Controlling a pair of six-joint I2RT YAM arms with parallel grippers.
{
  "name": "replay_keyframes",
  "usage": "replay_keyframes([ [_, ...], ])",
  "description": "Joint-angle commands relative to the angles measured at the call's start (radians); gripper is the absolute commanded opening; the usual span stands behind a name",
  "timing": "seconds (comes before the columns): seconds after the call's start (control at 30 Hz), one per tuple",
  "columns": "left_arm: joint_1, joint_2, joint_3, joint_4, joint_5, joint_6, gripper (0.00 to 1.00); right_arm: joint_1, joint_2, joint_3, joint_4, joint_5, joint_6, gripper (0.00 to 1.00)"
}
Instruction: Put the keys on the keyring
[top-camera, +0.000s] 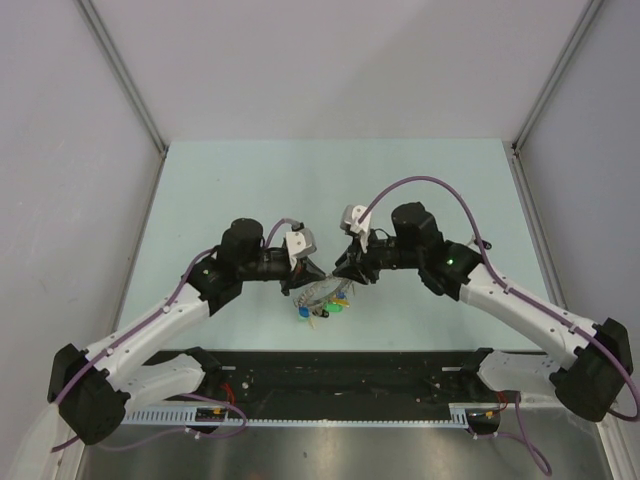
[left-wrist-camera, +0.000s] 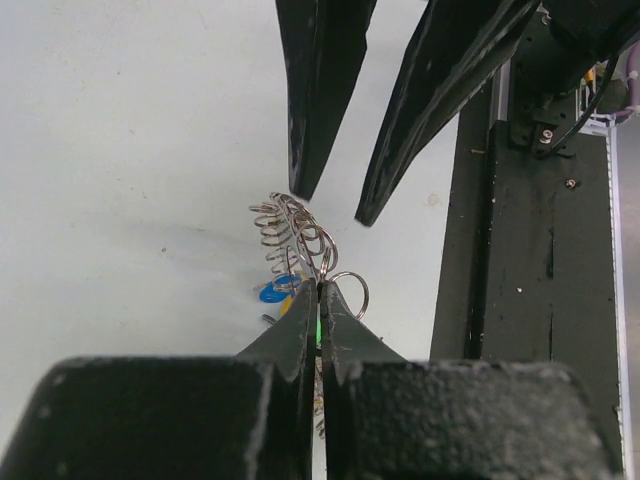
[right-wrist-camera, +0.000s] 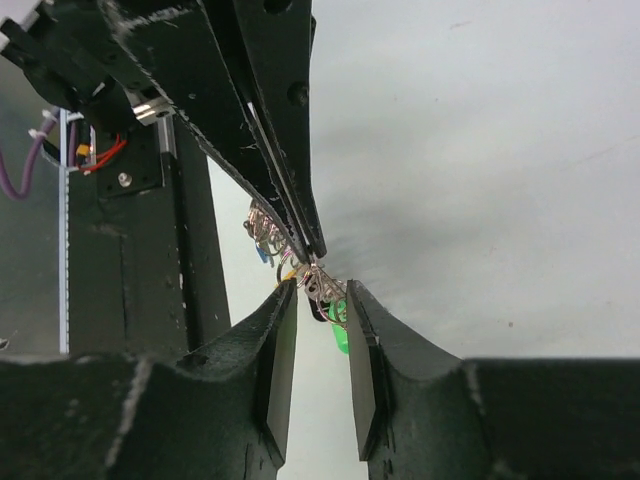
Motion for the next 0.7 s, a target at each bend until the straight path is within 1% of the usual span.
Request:
replay_keyframes([
  [0.0,-0.009,-0.031,0.057,0.026,0.012,0.035,0.0,0.032,0.037,0.076,-0.024,0.044,-0.057,0.3],
  [0.1,-0.009,-0.03,0.059,0.024,0.015,0.034,0.0,0.038,0.063,0.084,-0.022,0.044,-0.065,0.29],
  [0.3,-0.01,-0.036,0.059,0.021,0.018,0.034,0.0,0.043,0.097,0.097,-0.03,0.039,-0.079,0.25],
  [0.67,-0.01,-0.034,0.057,0.024,0.011,0.032,0.0,0.057,0.113,0.103,-0.061,-0.002,-0.094,0.25],
])
